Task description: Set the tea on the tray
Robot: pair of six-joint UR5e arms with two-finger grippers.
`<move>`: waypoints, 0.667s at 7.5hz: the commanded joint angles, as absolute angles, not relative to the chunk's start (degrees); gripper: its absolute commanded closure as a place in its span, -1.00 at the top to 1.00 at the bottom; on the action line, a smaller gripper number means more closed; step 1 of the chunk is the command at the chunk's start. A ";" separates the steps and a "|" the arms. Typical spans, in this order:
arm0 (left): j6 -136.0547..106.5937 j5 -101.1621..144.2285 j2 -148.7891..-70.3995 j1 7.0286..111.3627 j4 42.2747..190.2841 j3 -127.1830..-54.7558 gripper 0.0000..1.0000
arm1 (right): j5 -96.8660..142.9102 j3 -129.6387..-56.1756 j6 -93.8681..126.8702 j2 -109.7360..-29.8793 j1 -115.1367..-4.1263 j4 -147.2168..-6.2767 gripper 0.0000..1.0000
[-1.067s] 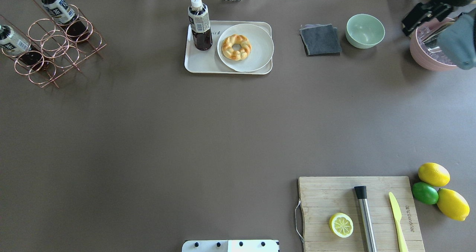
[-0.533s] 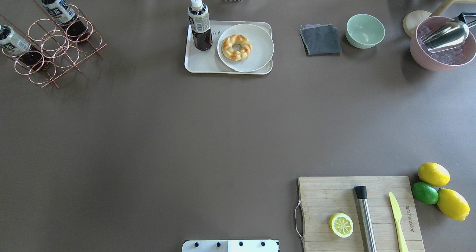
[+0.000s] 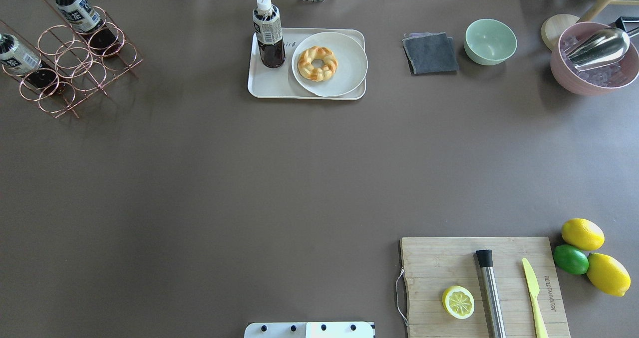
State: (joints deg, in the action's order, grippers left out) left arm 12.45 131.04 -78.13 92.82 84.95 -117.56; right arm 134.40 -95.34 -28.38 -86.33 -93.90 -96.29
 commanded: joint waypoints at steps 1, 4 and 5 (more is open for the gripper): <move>12.13 131.04 -77.34 92.64 88.50 -115.66 0.95 | 134.39 -95.19 -28.30 -86.57 -93.96 -96.15 1.00; 11.69 131.04 -77.69 92.29 88.51 -115.58 0.95 | 134.30 -95.10 -28.30 -87.01 -93.87 -96.15 1.00; 11.69 131.04 -77.87 92.20 88.51 -115.58 0.95 | 134.38 -95.18 -28.30 -87.01 -93.95 -96.15 1.00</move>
